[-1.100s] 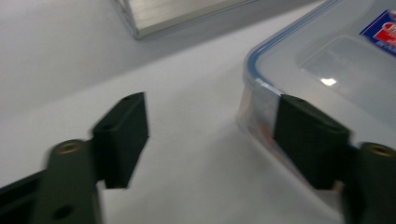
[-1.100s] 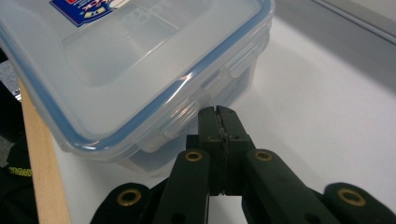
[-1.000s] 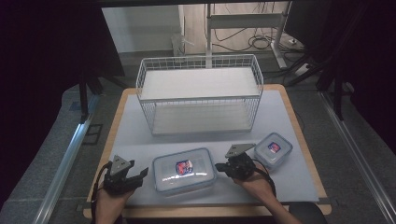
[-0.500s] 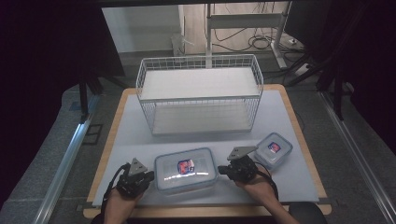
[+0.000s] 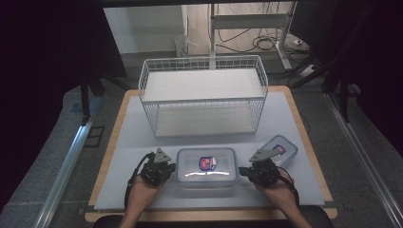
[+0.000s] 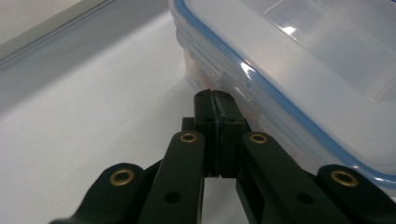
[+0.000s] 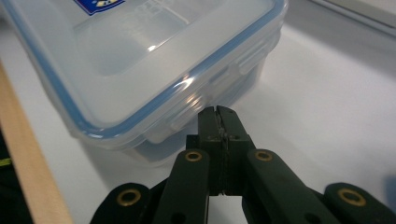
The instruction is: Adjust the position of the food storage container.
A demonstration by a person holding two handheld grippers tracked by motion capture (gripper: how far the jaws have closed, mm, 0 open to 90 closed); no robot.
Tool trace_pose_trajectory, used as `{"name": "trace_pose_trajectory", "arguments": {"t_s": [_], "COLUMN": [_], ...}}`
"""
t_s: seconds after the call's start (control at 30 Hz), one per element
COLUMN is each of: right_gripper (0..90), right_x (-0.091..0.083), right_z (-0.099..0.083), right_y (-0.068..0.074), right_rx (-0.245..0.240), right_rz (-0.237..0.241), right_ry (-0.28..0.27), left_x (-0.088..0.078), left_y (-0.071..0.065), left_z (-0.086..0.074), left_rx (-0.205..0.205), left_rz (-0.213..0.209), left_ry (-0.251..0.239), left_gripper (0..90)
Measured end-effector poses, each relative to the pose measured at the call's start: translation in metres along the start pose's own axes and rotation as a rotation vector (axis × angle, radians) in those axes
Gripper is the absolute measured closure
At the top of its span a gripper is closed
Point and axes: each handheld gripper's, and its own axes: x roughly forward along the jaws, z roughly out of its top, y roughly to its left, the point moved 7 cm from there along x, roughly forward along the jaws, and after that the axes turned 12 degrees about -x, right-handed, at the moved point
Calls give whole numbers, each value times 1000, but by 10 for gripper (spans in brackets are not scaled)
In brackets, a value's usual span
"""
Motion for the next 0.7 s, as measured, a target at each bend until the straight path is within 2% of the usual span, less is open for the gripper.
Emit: {"name": "trace_pose_trajectory", "arguments": {"t_s": [0.1,0.23,0.33,0.4,0.53,0.63,0.7], "right_gripper": [893,891,859,823,719,642,602], "right_x": [-2,-3,-5,-11,-21,-25,-28], "right_z": [-2,-3,-3,-1,-1,-6,-8], "right_y": [-5,-7,-7,-8,-8,-8,-8], "right_rx": [1,3,-35,-67,-91,-114,-113], "right_rz": [-25,-24,-38,-59,-68,-86,-91], "right_ry": [11,9,13,1,-40,-30,-31], "left_x": [3,3,-2,-9,-24,-35,-38], "left_y": [-4,-3,-1,3,12,21,24], "left_z": [3,1,-2,-7,-21,-30,-33], "left_rx": [10,11,19,14,-15,-25,-45], "left_rz": [2,2,5,24,29,48,42], "left_ry": [-5,-21,-33,-50,-90,-120,-141], "left_gripper": [897,876,775,713,599,512,457]}}
